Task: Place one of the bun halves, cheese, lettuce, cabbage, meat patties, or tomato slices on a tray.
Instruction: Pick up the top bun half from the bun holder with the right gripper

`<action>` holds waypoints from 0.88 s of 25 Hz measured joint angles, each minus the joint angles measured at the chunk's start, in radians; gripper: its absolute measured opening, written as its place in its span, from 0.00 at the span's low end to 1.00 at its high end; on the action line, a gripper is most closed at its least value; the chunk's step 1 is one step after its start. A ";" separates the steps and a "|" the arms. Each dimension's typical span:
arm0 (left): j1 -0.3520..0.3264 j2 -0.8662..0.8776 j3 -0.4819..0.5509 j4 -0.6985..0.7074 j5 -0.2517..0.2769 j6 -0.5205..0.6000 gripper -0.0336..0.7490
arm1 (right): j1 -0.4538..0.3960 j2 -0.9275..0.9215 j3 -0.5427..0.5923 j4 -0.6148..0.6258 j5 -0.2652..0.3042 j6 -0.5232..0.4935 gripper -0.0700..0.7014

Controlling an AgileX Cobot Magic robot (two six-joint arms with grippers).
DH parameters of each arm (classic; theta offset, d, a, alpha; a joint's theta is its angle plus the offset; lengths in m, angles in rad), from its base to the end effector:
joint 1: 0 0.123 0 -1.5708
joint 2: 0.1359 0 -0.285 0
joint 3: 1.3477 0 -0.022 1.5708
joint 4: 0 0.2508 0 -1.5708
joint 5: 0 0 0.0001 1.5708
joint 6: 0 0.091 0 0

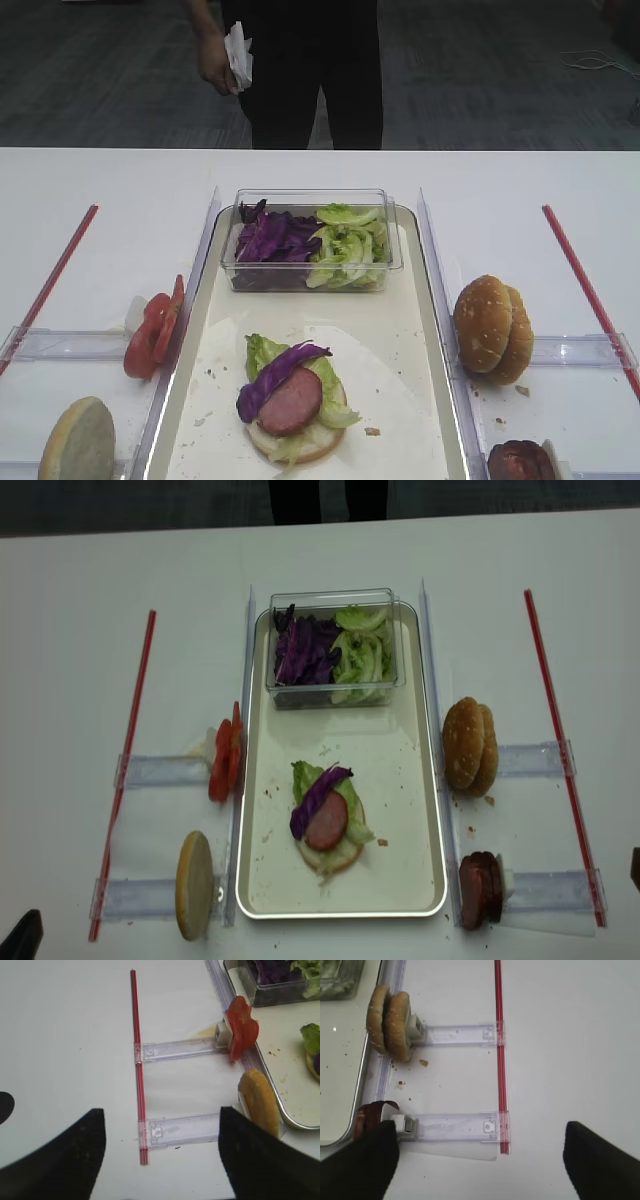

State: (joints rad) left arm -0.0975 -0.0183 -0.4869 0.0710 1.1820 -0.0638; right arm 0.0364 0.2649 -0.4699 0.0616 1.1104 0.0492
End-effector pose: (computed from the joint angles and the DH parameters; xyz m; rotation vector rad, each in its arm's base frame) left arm -0.0112 0.0071 0.2642 0.0275 2.1579 -0.0067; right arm 0.0333 0.0062 0.2612 0.0219 2.3898 0.1192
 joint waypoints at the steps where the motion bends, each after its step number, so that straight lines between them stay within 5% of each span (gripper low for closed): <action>1: 0.000 0.000 0.000 0.000 0.000 0.000 0.66 | 0.000 0.024 -0.004 0.004 0.000 0.002 0.94; 12: 0.000 0.000 0.000 0.000 0.000 0.000 0.66 | 0.000 0.350 -0.191 0.024 -0.004 0.004 0.94; 22: 0.000 0.000 0.000 0.000 0.000 0.000 0.66 | 0.000 0.596 -0.350 0.062 0.061 0.004 0.94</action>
State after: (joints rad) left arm -0.0975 -0.0183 -0.4869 0.0710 1.1820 -0.0638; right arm 0.0364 0.8607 -0.8196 0.1231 1.1716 0.0532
